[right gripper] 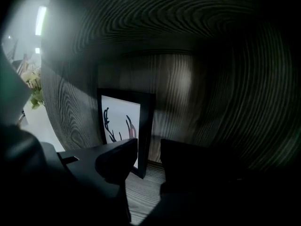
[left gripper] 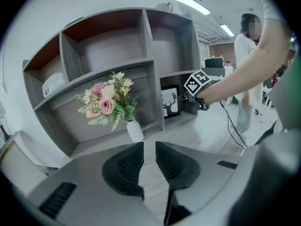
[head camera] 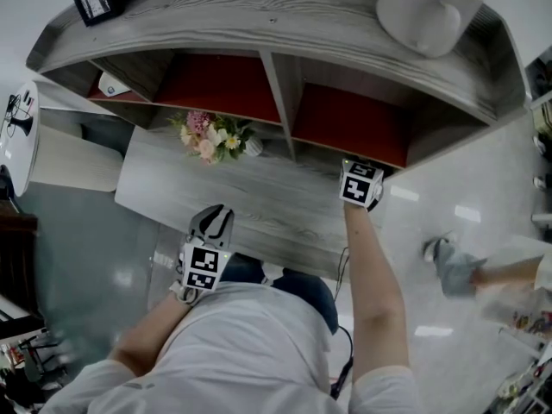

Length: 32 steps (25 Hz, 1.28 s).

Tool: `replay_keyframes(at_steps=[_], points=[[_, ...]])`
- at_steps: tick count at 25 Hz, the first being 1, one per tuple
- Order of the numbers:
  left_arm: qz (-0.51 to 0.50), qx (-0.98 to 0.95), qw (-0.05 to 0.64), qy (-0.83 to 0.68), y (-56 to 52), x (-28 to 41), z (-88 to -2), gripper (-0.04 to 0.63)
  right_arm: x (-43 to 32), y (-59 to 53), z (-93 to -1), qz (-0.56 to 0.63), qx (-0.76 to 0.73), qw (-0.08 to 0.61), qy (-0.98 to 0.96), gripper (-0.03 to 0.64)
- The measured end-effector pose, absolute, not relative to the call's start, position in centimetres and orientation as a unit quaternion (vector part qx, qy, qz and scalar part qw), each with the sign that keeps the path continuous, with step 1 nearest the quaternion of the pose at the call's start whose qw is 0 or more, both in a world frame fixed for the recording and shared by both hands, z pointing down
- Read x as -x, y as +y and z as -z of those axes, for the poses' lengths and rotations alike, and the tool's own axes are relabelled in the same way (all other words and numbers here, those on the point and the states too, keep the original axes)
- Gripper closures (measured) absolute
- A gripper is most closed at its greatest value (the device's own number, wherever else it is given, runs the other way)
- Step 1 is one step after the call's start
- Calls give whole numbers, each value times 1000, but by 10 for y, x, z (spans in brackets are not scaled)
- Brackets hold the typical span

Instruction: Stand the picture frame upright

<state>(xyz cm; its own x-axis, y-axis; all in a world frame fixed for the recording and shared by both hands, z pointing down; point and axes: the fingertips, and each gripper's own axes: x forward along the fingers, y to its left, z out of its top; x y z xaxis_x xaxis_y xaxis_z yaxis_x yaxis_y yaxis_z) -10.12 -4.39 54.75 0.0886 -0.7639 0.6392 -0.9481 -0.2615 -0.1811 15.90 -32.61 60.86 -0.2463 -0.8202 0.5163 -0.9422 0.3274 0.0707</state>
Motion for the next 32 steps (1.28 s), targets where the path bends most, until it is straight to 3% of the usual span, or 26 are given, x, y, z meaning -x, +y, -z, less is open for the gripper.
replay_keyframes(at_steps=[18, 24, 32], points=[[-309, -746, 135, -575, -58, 92, -544, 514, -159, -281, -604, -153, -560, 221, -783, 460], [-291, -770, 124, -553, -79, 82, -532, 514, -155, -248, -585, -162, -560, 198, -788, 523], [-255, -823, 114, -495, -102, 47, -517, 514, -148, -191, -554, -167, -554, 181, -795, 557]])
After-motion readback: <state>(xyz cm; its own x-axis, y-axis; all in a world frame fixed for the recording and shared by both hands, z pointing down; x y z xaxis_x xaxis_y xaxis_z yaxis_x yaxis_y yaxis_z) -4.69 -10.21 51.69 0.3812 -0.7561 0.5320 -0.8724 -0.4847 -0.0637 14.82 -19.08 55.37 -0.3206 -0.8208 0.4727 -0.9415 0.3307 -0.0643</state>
